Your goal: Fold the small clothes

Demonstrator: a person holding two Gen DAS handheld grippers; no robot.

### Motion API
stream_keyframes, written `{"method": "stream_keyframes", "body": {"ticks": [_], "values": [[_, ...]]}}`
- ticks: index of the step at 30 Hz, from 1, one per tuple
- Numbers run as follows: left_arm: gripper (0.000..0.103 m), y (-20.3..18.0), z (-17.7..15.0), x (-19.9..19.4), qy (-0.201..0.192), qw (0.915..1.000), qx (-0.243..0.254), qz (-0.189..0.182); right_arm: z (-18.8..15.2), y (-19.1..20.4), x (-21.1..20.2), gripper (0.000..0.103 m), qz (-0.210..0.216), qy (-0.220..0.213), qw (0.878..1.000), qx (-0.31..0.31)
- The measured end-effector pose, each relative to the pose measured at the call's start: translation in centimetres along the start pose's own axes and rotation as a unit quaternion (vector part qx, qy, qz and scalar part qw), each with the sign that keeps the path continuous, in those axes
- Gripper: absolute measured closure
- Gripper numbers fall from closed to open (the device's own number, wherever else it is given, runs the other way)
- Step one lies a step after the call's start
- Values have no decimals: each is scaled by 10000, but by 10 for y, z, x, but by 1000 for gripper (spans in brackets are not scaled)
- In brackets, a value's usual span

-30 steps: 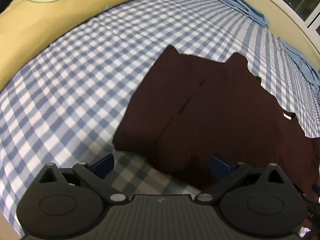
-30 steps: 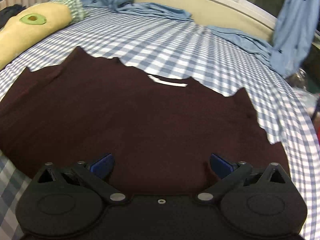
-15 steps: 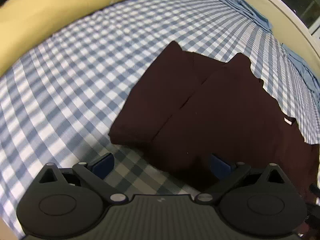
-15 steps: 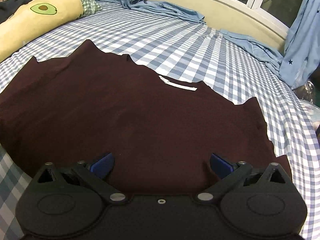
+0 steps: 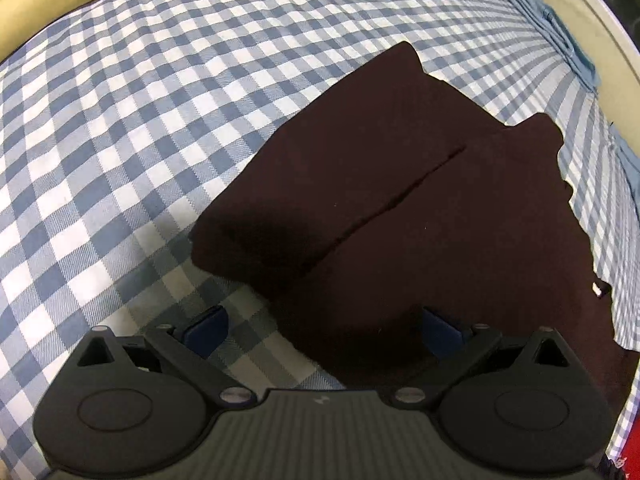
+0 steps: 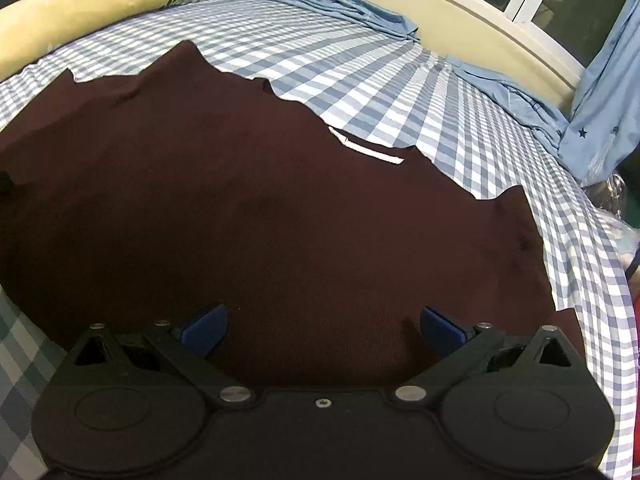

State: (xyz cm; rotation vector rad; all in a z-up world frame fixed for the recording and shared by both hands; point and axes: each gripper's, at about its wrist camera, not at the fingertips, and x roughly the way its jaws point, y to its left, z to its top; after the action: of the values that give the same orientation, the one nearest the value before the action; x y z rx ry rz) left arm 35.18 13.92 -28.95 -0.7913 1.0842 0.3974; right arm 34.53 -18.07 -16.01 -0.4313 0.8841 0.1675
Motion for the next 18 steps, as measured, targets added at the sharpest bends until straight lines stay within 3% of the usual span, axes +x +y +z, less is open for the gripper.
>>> {"method": "stream_keyframes", "body": {"ticks": [5,11,13,18], "values": [[1,-9,3,6,72,9999,99,101,-1,-3,5,0,56,101,9998,190],[6,-14,2,6,241,9994,-76,-238,0,0,2,0,-34,51,10000,30],[9,-15,0,8,229,9992,-18,-326,0,0,2,0,-45,67,10000,41],[19,-17,-1,10,-13,9999,-37,-142,1,0,3,0,-22,96,9999,25]]}}
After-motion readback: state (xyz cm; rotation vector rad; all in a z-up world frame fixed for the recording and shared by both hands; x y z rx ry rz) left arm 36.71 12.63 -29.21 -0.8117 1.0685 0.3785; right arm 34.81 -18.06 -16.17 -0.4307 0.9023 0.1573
